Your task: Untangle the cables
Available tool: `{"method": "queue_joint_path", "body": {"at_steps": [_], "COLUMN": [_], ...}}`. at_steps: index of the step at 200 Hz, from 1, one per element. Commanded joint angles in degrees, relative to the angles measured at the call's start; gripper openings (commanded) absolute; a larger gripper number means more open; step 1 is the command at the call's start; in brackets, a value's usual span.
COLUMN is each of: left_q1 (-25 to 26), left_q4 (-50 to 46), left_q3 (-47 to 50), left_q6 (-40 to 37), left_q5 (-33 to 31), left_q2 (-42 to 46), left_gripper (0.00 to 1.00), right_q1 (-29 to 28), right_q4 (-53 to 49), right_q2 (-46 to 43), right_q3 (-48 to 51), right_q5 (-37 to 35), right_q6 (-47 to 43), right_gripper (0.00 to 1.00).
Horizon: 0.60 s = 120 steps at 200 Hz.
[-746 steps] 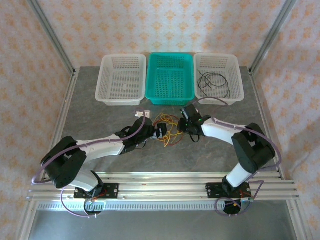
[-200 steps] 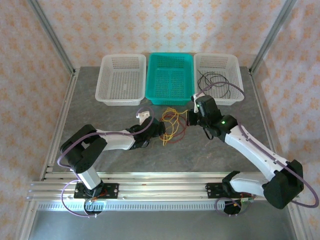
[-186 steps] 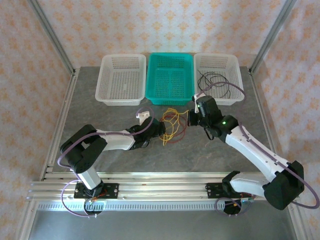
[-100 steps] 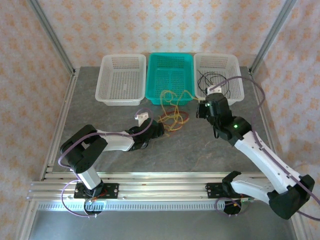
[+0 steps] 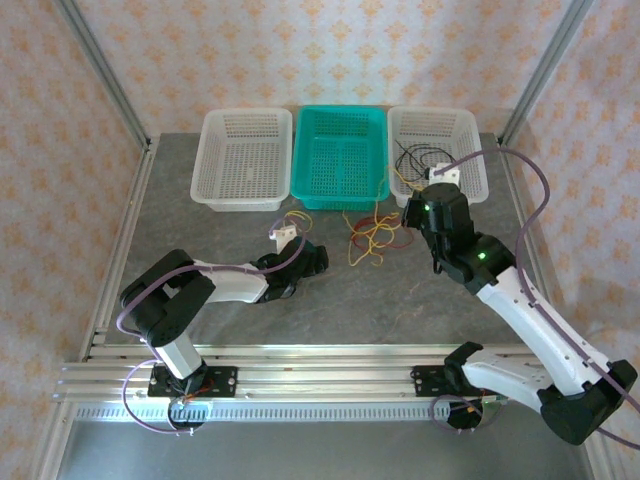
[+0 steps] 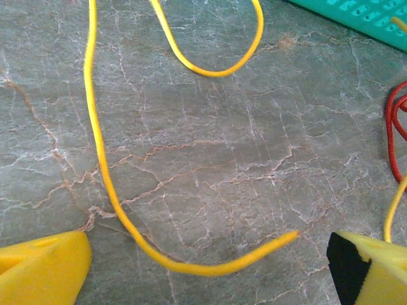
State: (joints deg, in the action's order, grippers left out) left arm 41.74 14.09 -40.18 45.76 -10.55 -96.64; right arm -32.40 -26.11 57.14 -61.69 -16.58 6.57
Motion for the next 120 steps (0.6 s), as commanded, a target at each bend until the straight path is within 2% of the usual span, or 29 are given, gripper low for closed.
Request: {"method": "queue_joint_path", "body": {"at_steps": [1, 47, 97, 120], "left_q1": [-0.87, -0.82, -0.87, -1.07], "left_q4": [-6.46, -5.51, -4.91, -6.68], "left_q3": [4.41, 7.12, 9.32, 9.86], "left_q6": [-0.98, -2.39, -7.95, -9.86], "left_q5": [-1.56, -1.17, -0.83, -1.82], "left_q2": [0.19, 5.3, 21.45, 27.87], "left_gripper": [0.99, 0.99, 0.99, 0.99], "right_q1": [0.23, 0.22, 0.2, 0.23], "right_q4": [1.22, 4.31, 2.77, 2.64], "right_q2": [-2.45, -6.51, -6.26, -5.78], "right_q3": [-1.0, 2.46, 2.36, 2.63], "right_q5": [-2.26, 0.07, 4.98, 10.13], "right_q6": [-0.13, 0.92, 1.84, 2.76], "right_gripper": [0.0, 0.0, 0.0, 0.0]}}
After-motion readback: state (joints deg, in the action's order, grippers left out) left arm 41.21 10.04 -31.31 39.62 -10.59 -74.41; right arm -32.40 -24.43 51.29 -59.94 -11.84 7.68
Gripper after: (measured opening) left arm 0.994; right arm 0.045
